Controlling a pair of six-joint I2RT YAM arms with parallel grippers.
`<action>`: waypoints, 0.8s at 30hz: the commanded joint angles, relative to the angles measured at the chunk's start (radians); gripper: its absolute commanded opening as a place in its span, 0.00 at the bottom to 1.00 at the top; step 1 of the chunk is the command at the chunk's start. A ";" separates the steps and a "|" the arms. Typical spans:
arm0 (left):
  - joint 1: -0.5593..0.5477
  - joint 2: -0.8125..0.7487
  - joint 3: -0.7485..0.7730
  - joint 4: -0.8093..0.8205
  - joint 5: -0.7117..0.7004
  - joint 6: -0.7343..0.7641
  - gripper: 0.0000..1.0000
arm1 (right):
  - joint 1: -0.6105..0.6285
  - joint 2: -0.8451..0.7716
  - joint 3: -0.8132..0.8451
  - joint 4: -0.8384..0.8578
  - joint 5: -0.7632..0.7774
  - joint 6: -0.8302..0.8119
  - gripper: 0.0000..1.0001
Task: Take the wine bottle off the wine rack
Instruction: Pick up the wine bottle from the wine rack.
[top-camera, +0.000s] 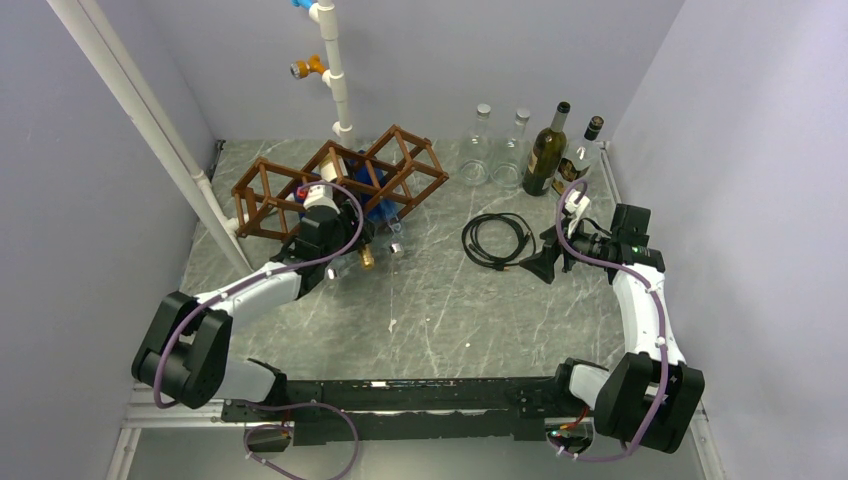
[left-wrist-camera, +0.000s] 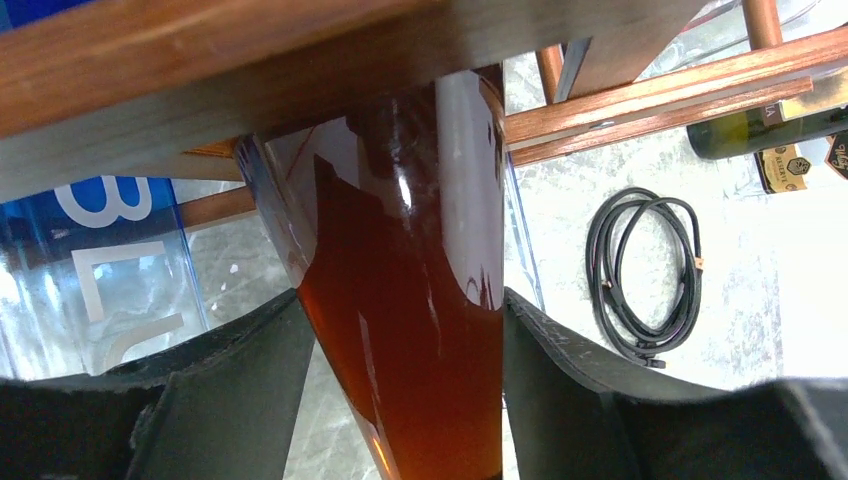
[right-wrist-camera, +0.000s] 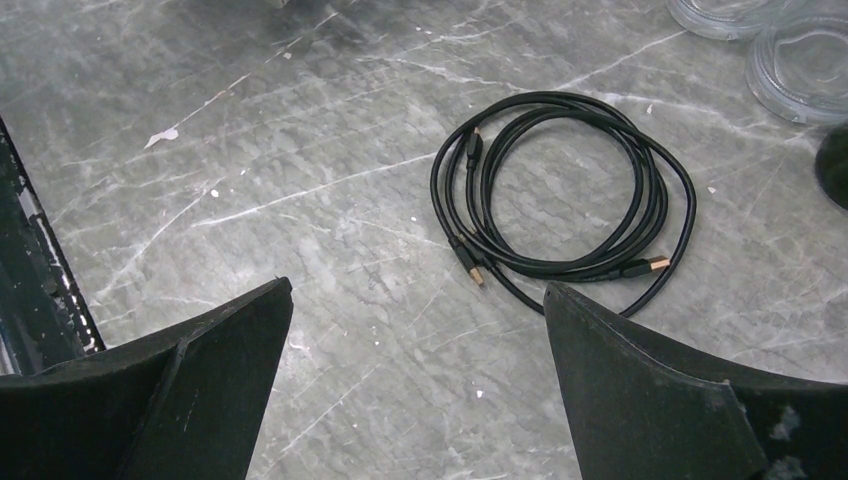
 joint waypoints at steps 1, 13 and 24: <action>-0.012 0.022 0.039 0.000 -0.014 -0.011 0.66 | 0.005 0.000 0.042 -0.005 -0.009 -0.030 1.00; -0.017 -0.037 0.029 -0.002 0.003 -0.010 0.00 | 0.010 -0.004 0.042 -0.008 -0.001 -0.036 1.00; -0.071 -0.178 -0.009 0.026 -0.074 0.057 0.00 | 0.011 -0.010 0.042 -0.010 0.001 -0.038 0.99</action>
